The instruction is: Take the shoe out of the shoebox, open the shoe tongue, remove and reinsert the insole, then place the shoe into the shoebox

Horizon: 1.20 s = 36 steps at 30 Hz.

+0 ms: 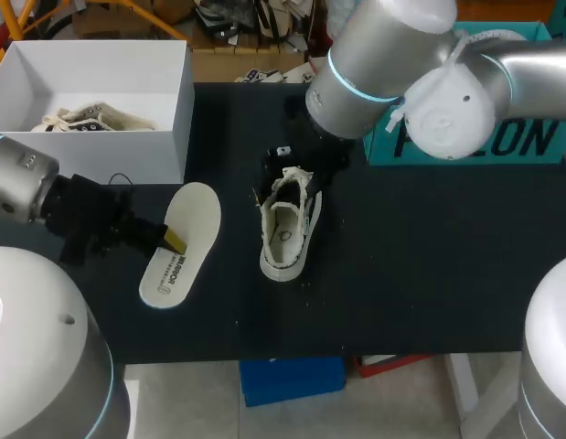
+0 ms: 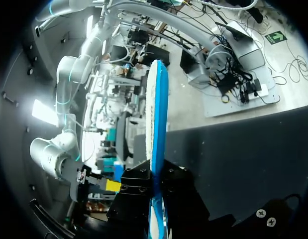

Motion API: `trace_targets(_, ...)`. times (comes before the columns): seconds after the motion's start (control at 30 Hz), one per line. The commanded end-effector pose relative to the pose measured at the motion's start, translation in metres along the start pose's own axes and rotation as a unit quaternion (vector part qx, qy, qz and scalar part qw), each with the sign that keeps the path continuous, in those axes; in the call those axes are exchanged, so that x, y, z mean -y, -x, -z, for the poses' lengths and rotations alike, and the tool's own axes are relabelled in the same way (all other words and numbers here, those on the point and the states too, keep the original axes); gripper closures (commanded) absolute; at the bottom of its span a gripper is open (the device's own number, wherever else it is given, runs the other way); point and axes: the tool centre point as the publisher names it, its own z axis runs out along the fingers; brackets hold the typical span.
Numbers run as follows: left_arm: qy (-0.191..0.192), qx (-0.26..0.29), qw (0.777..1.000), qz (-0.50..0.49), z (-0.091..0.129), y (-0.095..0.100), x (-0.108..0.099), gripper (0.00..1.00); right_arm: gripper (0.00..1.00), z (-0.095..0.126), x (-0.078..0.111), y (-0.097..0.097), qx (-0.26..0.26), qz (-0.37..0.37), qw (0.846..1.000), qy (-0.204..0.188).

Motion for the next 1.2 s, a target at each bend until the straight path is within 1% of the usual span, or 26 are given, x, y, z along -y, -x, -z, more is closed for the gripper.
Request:
trace_targets(0.03,-0.002,-0.002,1.0,0.0,-0.001,-0.001,-0.001,1.0,0.0,-0.001,-0.006,-0.006,0.118,0.049,0.992,-0.014)
trace_targets(0.07,-0.003,-0.002,1.0,0.0,-0.002,-0.001,-0.001,1.0,0.0,-0.002,-0.006,-0.008,0.145,0.075,0.987,-0.012)
trace_targets(0.1,-0.003,-0.002,1.0,0.0,-0.002,-0.001,-0.001,1.0,0.0,-0.003,-0.006,-0.01,0.181,0.099,0.978,-0.027)
trace_targets(0.9,0.005,-0.004,1.0,-0.004,-0.003,-0.003,-0.002,1.0,0.0,-0.003,-0.006,-0.01,0.181,0.099,0.978,-0.027)
trace_targets(0.93,0.005,-0.004,1.0,-0.004,-0.003,-0.003,-0.002,1.0,0.0,-0.003,-0.009,-0.01,0.2,0.112,0.973,-0.034)
trace_targets(1.0,0.005,-0.004,1.0,-0.004,-0.003,-0.003,-0.002,1.0,0.0,-0.005,-0.014,-0.012,0.22,0.145,0.964,-0.031)
trace_targets(1.1,0.005,-0.004,1.0,-0.004,-0.003,-0.003,-0.002,1.0,0.0,-0.012,-0.017,-0.013,0.271,0.212,0.937,-0.058)
trace_targets(1.13,0.005,-0.004,1.0,-0.004,-0.003,-0.003,-0.002,1.0,0.0,-0.014,-0.017,-0.015,0.278,0.23,0.931,-0.057)
trace_targets(1.17,0.005,-0.004,1.0,-0.004,-0.003,-0.003,-0.002,1.0,0.0,-0.017,-0.017,-0.015,0.278,0.241,0.928,-0.058)
trace_targets(1.2,0.005,-0.004,1.0,-0.004,-0.003,-0.003,-0.002,1.0,0.0,-0.019,-0.016,-0.015,0.287,0.255,0.921,-0.064)
